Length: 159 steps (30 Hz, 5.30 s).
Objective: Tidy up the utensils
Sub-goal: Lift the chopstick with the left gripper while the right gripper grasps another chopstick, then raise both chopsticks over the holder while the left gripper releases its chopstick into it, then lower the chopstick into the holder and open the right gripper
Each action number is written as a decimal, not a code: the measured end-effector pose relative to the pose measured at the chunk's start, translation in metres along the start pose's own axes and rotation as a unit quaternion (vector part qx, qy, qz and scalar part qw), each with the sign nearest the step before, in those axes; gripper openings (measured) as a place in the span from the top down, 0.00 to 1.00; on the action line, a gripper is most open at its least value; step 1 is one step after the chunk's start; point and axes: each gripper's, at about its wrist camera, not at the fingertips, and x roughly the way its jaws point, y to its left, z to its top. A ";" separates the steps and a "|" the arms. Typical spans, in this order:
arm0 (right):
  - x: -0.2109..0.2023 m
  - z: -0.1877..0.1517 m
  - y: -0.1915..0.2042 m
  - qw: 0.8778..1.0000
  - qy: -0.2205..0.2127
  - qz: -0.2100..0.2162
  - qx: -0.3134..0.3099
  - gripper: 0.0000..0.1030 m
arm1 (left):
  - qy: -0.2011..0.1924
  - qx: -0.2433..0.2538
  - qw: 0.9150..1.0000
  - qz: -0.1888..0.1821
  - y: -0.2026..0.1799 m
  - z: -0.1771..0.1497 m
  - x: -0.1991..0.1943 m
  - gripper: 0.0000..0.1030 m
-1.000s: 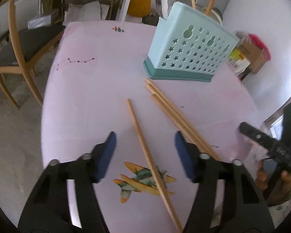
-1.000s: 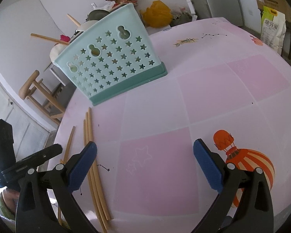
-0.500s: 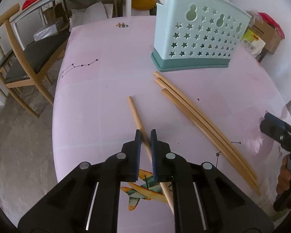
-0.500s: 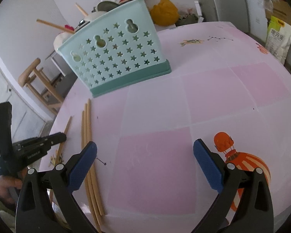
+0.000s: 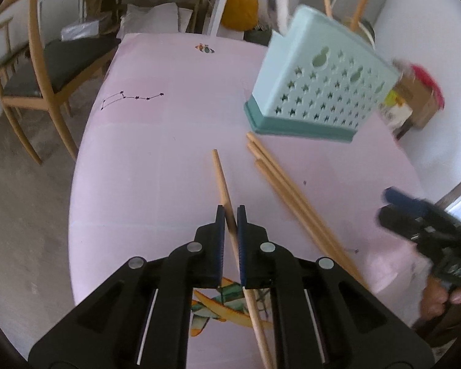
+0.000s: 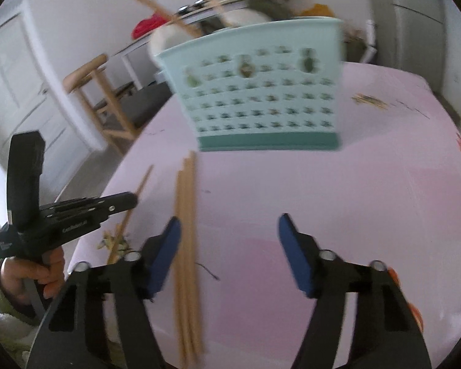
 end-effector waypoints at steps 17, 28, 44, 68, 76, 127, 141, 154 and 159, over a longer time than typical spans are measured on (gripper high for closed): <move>0.061 0.025 0.032 0.993 0.093 0.018 -0.070 0.91 | -0.049 -0.105 0.990 -0.077 0.037 0.006 -0.019 0.96; 0.065 0.033 0.028 0.990 0.103 -0.032 -0.096 0.91 | -0.054 -0.113 0.988 -0.089 0.041 0.008 -0.019 0.96; 0.089 0.053 0.037 0.983 0.109 -0.029 -0.142 0.89 | -0.072 -0.110 0.987 -0.089 0.041 0.012 -0.034 0.96; -0.052 0.052 -0.005 0.994 -0.078 -0.006 -0.080 0.94 | -0.219 0.003 0.960 -0.175 -0.025 0.086 -0.142 0.96; -0.087 0.047 -0.036 0.991 -0.131 -0.012 -0.027 0.94 | -0.270 0.049 0.932 -0.237 -0.078 0.131 -0.171 0.96; -0.116 0.055 -0.053 0.985 -0.169 -0.025 -0.008 0.94 | -0.307 0.062 0.943 -0.115 -0.077 0.140 -0.111 0.62; -0.156 0.111 -0.022 0.968 -0.244 -0.011 -0.062 0.94 | -0.278 0.043 0.957 -0.071 -0.023 0.091 -0.126 0.50; -0.193 0.163 0.028 0.937 -0.317 0.022 -0.142 0.94 | -0.249 0.009 0.967 -0.046 0.012 0.066 -0.120 0.49; -0.182 0.177 0.039 0.935 -0.315 0.019 -0.159 0.94 | -0.250 0.005 0.967 -0.042 0.015 0.065 -0.121 0.49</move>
